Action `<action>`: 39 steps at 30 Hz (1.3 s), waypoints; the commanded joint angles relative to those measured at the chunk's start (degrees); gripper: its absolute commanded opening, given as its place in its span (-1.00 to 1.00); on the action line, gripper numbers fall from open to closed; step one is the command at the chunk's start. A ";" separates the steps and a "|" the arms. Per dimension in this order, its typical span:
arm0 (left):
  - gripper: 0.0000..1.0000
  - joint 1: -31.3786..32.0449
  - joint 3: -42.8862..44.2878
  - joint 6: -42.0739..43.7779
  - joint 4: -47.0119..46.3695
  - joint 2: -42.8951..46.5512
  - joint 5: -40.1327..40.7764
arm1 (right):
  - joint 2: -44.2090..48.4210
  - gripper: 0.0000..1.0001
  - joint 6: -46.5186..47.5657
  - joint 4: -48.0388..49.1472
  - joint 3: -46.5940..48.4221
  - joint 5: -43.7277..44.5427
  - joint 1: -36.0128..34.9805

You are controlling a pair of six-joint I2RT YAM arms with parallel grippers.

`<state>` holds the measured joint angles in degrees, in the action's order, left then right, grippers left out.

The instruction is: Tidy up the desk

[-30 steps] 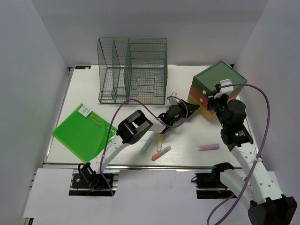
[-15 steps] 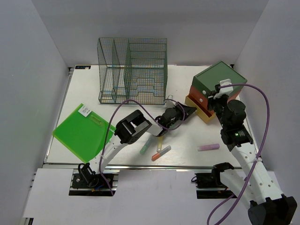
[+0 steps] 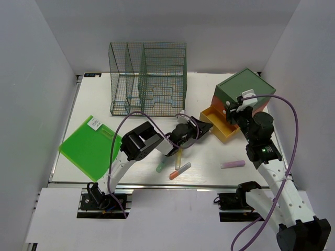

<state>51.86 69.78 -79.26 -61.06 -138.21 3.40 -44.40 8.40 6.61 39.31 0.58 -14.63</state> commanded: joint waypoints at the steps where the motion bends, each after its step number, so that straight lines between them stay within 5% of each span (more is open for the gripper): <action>1: 0.22 -1.22 0.09 1.48 2.43 4.00 -1.64 | -0.33 -0.06 2.05 1.57 -0.64 -5.66 0.22; 2: 0.28 -1.23 0.27 1.65 2.61 4.53 -1.81 | -0.33 0.13 2.49 1.04 -0.55 -8.72 0.39; 6: 0.31 -2.28 0.10 2.45 3.22 6.55 -3.31 | -0.86 0.35 10.02 -4.66 0.33 -22.78 0.31; 11: 0.31 -2.29 -4.98 6.22 7.07 12.78 -6.12 | -1.65 0.42 18.57 -13.71 0.42 -40.54 0.39; 18: 0.30 -2.81 -12.64 12.72 17.45 25.42 -7.18 | -2.18 0.40 23.32 -16.46 0.07 -44.61 0.83; 21: 0.20 -3.33 -14.49 18.78 25.00 30.61 -7.35 | -1.57 0.31 26.39 -18.90 0.41 -44.96 1.19; 23: 0.01 -3.34 -14.15 25.45 35.88 36.77 -6.66 | -1.30 -0.07 33.04 -23.03 1.47 -47.42 1.19; 24: -0.32 -3.34 -14.06 30.43 40.01 41.14 -5.95 | -1.21 -0.48 34.99 -27.14 2.34 -49.51 1.19; 26: -0.62 -3.34 -14.23 35.56 50.39 45.99 -4.55 | -0.86 -0.71 41.21 -31.81 3.14 -49.97 1.10; 29: -0.82 -3.87 -14.23 47.24 63.57 55.83 -2.54 | -1.47 -0.60 48.51 -40.95 4.72 -45.33 0.92; 30: -0.78 -3.87 -13.71 53.54 66.30 58.03 -2.96 | -2.00 -0.26 50.90 -46.46 6.03 -40.70 0.84; 32: -0.50 -3.87 -13.62 58.15 73.69 64.63 -3.31 | -4.19 -0.01 56.60 -51.33 7.09 -35.15 1.01; 33: -0.05 -3.87 -14.23 61.56 76.93 66.65 -3.05 | -5.07 0.09 57.77 -54.74 7.97 -29.55 0.84; 34: 0.17 -3.87 -14.84 62.82 77.92 68.67 -2.70 | -6.65 0.13 58.91 -55.91 8.24 -26.97 1.01; 36: 0.40 -3.87 -16.94 65.71 78.90 75.00 -1.65 | -7.89 0.25 61.89 -57.76 8.33 -21.44 1.10; 37: 0.52 -3.87 -19.83 66.42 78.55 77.19 -1.38 | -8.85 0.48 62.87 -60.20 8.24 -20.80 1.19; 39: 0.58 -3.87 -22.92 68.89 77.50 82.21 -0.16 | -9.30 0.55 64.88 -62.41 8.07 -21.40 1.01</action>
<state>48.12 51.11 -18.79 10.41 -60.51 0.93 -53.30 66.19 -47.13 45.74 -26.30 -13.61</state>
